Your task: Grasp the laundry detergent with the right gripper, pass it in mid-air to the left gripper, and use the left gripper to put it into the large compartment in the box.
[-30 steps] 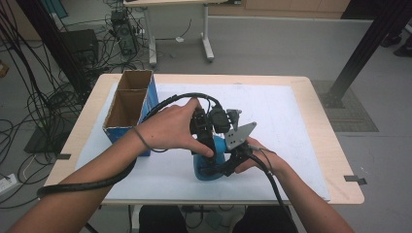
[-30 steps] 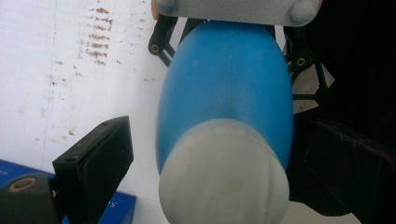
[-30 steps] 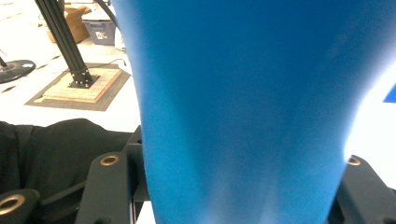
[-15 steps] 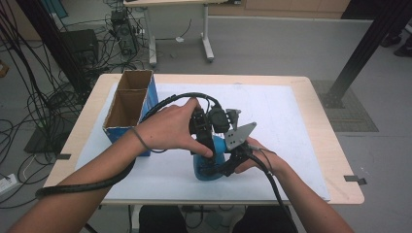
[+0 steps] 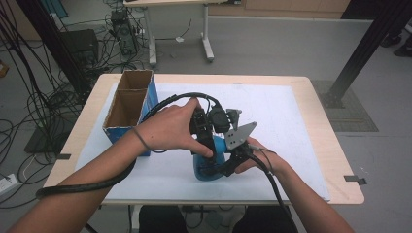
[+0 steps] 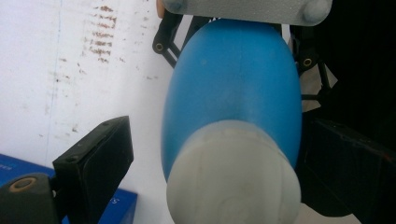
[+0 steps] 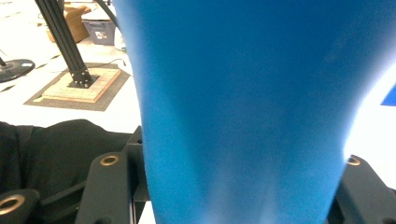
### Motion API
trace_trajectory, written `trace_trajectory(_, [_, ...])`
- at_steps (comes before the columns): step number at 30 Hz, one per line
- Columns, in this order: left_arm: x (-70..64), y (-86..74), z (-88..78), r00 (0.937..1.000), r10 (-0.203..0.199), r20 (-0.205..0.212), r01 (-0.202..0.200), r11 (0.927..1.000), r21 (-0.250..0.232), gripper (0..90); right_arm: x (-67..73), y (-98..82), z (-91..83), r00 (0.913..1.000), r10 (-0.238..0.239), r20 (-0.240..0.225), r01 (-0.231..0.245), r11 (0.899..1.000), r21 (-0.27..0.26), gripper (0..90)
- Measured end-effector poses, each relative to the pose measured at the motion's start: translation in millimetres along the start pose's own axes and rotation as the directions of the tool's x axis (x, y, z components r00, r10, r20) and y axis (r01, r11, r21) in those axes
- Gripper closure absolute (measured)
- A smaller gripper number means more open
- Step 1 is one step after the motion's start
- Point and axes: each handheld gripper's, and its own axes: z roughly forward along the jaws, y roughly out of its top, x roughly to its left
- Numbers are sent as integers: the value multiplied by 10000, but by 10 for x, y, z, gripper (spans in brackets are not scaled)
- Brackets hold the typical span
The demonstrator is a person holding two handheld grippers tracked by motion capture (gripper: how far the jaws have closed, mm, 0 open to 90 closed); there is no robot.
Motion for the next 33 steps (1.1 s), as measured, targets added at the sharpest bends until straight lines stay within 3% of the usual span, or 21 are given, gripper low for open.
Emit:
trace_trajectory(10, [-12,33,20,10000,-2,-56,2,10000,95,91,4,12,-13,10000,-21,-4,21,10000,-13,423])
trace_trajectory(27, [-15,67,45,10000,38,-30,-37,9992,390,236,8,38,0,9998,-186,-27,186,9998,-58,423])
trace_trajectory(33, [-11,65,47,10000,26,93,-30,9992,406,324,10,43,3,9998,-203,-24,203,9998,-49,423])
